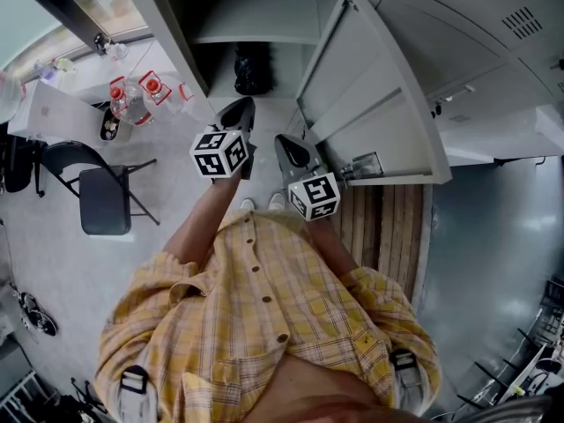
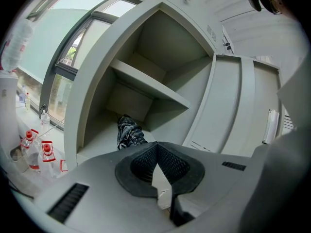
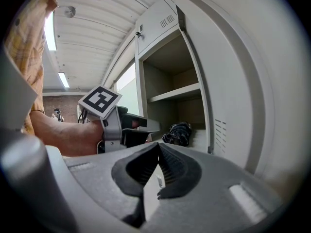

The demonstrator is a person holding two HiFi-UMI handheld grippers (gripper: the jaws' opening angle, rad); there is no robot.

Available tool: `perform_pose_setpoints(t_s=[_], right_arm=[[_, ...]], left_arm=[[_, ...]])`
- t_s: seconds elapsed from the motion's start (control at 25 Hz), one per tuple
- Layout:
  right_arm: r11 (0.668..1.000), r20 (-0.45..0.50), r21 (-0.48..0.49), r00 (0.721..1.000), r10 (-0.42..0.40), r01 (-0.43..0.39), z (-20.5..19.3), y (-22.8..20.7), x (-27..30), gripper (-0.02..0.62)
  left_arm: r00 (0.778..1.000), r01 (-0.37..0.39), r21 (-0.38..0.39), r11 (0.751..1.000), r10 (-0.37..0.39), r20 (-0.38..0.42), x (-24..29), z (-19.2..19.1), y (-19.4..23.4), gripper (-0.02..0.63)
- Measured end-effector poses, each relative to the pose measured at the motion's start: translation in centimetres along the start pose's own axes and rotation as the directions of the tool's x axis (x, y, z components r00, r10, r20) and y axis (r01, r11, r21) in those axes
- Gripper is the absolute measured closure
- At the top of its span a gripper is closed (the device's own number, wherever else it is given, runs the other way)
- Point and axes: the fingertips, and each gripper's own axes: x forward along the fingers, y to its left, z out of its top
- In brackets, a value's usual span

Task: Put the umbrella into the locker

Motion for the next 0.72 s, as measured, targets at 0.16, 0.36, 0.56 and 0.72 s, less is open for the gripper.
perform_pose_setpoints(t_s=[0.16,0.36,0.56,0.72], right_arm=[[1.0,0.007,0.005,1.0,-0.004,0.004,0.1,-0.2,0.1,0.597],[1.0,0.015,0.014,1.0,-0.002,0.002,0.3,-0.4,0.3,0.597],[0.999,0.036,0.038,0.999,0.004,-0.006,0.7,-0.6,0.5,0.597],[0.999,0.037,0.037,0.999,0.001,-0.002,0.7,-0.8,0.7,0.597]], left_arm=[[1.0,0.015,0.007,1.0,-0.015,-0.004,-0.1,-0.4,-0.4,0.6],[0.999,0.039,0.03,0.999,-0.039,-0.005,-0.3,-0.6,-0.9,0.6],[0.998,0.063,0.066,0.996,-0.063,-0.01,-0.5,-1.2,-1.4,0.6],[0.997,0.081,0.107,0.991,-0.079,-0.016,-0.7,-1.6,-1.9,0.6]])
